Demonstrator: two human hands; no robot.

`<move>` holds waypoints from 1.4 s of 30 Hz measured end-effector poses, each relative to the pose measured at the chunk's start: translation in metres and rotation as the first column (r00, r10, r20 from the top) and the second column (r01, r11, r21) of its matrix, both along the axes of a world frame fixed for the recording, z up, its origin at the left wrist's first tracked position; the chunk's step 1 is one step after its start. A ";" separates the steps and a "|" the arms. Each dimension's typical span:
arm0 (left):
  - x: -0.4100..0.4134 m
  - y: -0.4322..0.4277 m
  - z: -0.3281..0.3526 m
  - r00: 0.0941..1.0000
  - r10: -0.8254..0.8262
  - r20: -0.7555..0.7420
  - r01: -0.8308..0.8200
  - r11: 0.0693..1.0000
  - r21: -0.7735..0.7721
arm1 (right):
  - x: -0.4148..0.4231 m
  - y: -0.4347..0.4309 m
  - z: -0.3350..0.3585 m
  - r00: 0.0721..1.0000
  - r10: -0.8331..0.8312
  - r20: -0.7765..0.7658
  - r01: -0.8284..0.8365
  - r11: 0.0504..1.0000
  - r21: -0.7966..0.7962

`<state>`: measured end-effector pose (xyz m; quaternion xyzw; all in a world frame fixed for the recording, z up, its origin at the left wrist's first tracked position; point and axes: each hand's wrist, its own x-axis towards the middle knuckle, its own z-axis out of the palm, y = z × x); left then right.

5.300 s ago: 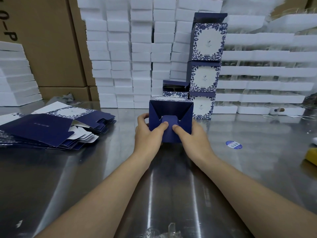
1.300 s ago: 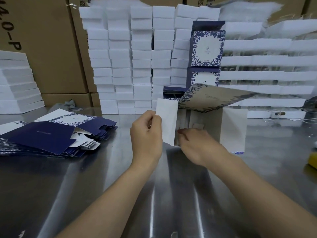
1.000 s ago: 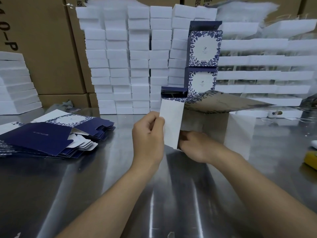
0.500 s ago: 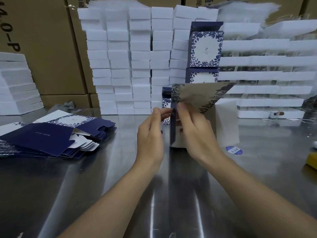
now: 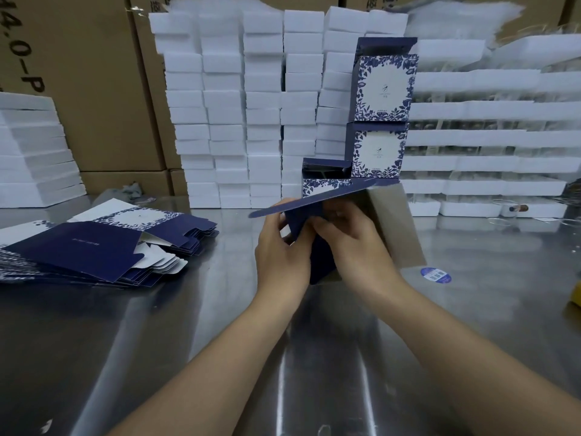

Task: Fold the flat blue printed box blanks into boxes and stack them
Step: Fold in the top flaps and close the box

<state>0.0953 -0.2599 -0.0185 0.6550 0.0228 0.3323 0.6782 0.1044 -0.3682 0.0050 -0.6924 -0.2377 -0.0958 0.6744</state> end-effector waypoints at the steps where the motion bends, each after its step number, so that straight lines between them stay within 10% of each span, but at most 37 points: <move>1: 0.001 0.002 0.000 0.999 0.031 -0.008 -0.032 0.999 -0.030 | -0.001 0.001 -0.002 0.996 -0.052 0.073 0.056 0.997 -0.047; 8: -0.002 0.020 0.001 0.994 -0.079 -0.078 0.025 0.841 -0.540 | -0.016 0.013 -0.016 0.809 0.019 0.588 0.179 0.944 -0.277; 14: -0.002 0.021 0.000 0.982 -0.067 -0.175 -0.063 0.758 -0.649 | -0.024 0.031 -0.031 0.994 0.065 0.091 -0.047 0.981 -0.190; 20: 0.005 0.018 0.002 0.960 -0.212 -0.183 0.044 0.761 -0.647 | -0.017 0.028 -0.027 0.900 0.110 -0.422 -0.095 0.994 0.057; 42: 0.000 0.001 -0.001 0.960 -0.220 -0.173 0.146 0.920 -0.364 | -0.010 0.023 -0.020 0.861 0.178 -0.476 -0.010 0.942 0.334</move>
